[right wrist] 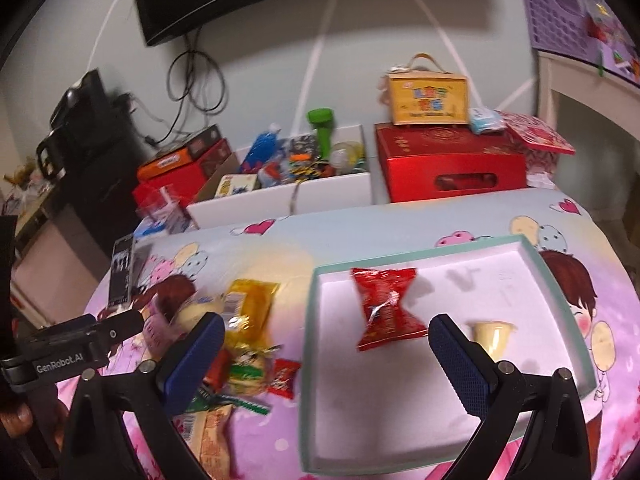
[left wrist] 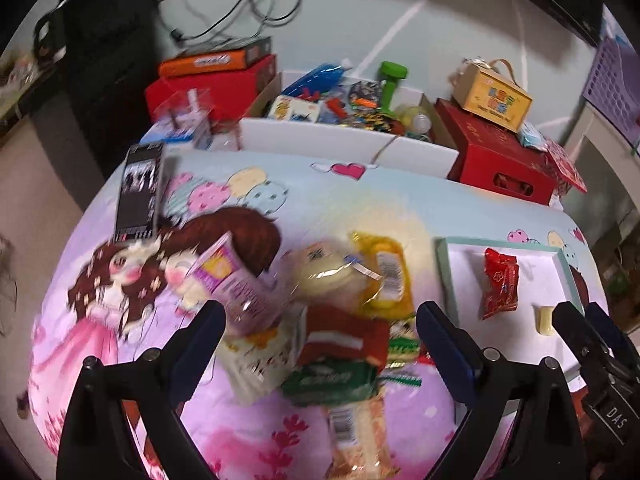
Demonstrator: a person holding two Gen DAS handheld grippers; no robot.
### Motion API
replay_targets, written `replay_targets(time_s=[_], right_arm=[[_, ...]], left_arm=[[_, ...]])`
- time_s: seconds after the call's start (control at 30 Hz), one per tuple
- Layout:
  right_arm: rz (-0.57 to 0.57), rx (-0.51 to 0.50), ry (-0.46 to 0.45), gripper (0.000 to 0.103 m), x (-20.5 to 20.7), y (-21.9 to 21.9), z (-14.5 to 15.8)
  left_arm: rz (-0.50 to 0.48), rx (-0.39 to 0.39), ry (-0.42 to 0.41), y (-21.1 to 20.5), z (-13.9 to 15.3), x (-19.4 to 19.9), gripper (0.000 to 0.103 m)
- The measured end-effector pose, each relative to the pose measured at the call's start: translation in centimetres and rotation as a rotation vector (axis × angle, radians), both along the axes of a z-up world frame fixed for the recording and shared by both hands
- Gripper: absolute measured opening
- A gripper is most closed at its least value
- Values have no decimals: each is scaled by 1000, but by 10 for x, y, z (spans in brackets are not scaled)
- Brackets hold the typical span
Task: Organize snacks
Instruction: 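Open both tools and withdraw them from the tray toward the snack pile, then grasp the yellow-wrapped pastry with the right tool while the left tool reaches the biscuit box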
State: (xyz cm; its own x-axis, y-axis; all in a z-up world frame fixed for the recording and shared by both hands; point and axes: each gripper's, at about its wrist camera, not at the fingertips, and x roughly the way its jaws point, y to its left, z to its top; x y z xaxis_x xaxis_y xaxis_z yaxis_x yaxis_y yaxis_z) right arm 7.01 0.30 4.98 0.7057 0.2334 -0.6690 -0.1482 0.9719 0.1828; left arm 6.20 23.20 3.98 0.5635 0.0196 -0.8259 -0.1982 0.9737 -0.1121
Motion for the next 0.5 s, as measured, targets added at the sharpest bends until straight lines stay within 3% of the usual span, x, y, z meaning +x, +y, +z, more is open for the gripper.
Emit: replay_targets(time_s=[0.37, 0.5], right_arm=[[106, -45, 103, 103, -11, 51, -22], [144, -80, 142, 103, -18, 68, -33]], left_arm=[[130, -114, 92, 46, -39, -40, 97], [163, -120, 145, 49, -57, -48, 97]])
